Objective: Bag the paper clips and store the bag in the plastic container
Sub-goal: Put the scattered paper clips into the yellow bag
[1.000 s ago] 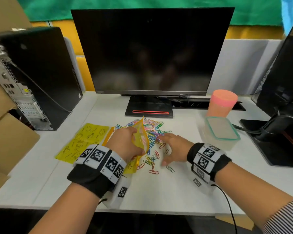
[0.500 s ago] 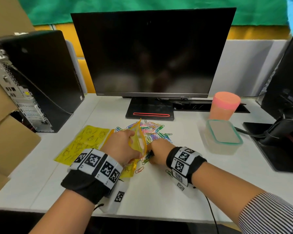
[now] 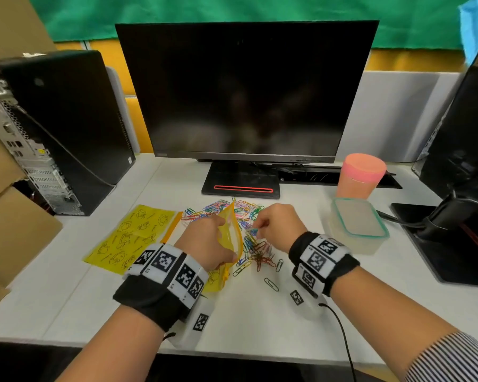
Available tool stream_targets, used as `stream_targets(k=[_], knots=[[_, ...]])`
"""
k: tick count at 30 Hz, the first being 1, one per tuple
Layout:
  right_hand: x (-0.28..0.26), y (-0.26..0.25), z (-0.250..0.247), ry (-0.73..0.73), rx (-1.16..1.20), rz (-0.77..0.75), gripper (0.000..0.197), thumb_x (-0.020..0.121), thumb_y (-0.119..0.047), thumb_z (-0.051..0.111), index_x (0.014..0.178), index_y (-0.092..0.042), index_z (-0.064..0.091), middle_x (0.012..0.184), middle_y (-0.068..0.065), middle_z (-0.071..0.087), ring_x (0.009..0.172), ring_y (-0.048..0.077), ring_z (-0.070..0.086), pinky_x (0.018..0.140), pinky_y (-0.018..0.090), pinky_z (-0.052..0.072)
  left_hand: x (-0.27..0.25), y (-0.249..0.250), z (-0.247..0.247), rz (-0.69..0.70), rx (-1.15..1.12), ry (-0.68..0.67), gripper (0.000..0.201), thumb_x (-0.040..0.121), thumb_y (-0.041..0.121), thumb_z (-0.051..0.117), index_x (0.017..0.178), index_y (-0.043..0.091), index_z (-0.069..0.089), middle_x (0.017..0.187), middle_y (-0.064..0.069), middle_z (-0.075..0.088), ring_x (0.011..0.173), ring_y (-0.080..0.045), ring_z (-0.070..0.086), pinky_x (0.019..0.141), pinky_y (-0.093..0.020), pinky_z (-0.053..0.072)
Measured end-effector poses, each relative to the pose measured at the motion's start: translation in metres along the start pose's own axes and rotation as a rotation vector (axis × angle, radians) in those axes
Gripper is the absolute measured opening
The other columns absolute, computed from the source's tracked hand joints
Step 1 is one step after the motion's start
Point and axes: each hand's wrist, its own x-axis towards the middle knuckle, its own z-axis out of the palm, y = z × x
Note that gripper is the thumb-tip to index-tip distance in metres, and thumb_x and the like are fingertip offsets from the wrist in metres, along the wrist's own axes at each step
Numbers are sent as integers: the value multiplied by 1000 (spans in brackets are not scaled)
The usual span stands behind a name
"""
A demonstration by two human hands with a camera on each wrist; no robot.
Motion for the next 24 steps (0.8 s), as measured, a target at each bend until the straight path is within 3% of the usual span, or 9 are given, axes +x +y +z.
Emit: stream_targets(k=[3, 6, 9, 13, 16, 18, 20, 21, 24], knots=[[-8, -13, -15, 58, 487, 66, 12, 74, 5, 72, 80, -6, 73, 71, 11, 67, 62, 19, 62, 74, 35, 59, 0, 2, 2, 26, -8, 8, 85, 66, 21, 82, 140, 19, 40, 122, -5, 57, 90, -28, 67, 74, -33, 56], [-14, -29, -12, -71, 837, 64, 22, 74, 13, 69, 74, -9, 67, 65, 10, 65, 49, 12, 63, 56, 24, 58, -1, 4, 3, 42, 28, 21, 80, 65, 21, 81, 135, 17, 43, 117, -6, 61, 92, -27, 67, 73, -28, 52], [-17, -41, -1, -126, 822, 47, 22, 75, 11, 70, 75, -11, 68, 66, 8, 66, 52, 11, 63, 55, 21, 57, -1, 2, 2, 40, 0, 33, 58, 63, 21, 80, 113, 11, 53, 92, -5, 64, 74, -22, 59, 64, -28, 49], [-18, -48, -2, -67, 852, -23, 26, 76, 10, 68, 72, -16, 67, 58, -3, 67, 51, 7, 63, 54, 20, 57, -1, -1, 0, 18, -37, 36, 49, 62, 19, 81, 102, 13, 53, 81, -4, 66, 54, -17, 59, 55, -26, 49], [-20, -50, -7, -197, 960, -48, 22, 78, 13, 66, 78, -9, 66, 57, -2, 66, 49, 6, 64, 52, 19, 57, -3, -2, -4, 11, -40, 45, 37, 64, 19, 78, 93, 15, 57, 65, 1, 64, 50, -14, 60, 45, -18, 47], [-20, -47, -4, -263, 879, -9, 21, 78, 13, 66, 78, -7, 64, 58, 2, 65, 46, 8, 63, 50, 19, 57, -3, -3, -5, 27, -59, 42, 48, 65, 16, 79, 108, 16, 58, 81, 0, 67, 56, -17, 63, 43, -15, 47], [-22, -43, 1, -251, 756, 37, 21, 77, 12, 67, 76, -8, 64, 58, 4, 64, 46, 11, 62, 53, 22, 58, -4, -3, -6, 33, -100, 36, 75, 65, 14, 81, 132, 18, 48, 112, -5, 62, 58, -16, 61, 51, -23, 53], [-22, -41, 3, -239, 707, 44, 19, 77, 11, 67, 80, -8, 65, 62, 5, 65, 50, 13, 63, 55, 23, 57, -4, -3, -6, 39, -101, 37, 80, 65, 13, 82, 136, 18, 45, 118, -5, 59, 55, -14, 59, 52, -26, 54], [-23, -39, 3, -169, 650, 23, 25, 81, 4, 64, 100, -12, 67, 81, 12, 68, 69, 19, 63, 59, 23, 55, -5, -3, -6, 52, -87, 42, 79, 66, 12, 80, 136, 18, 45, 114, -3, 58, 53, -12, 57, 53, -27, 52]])
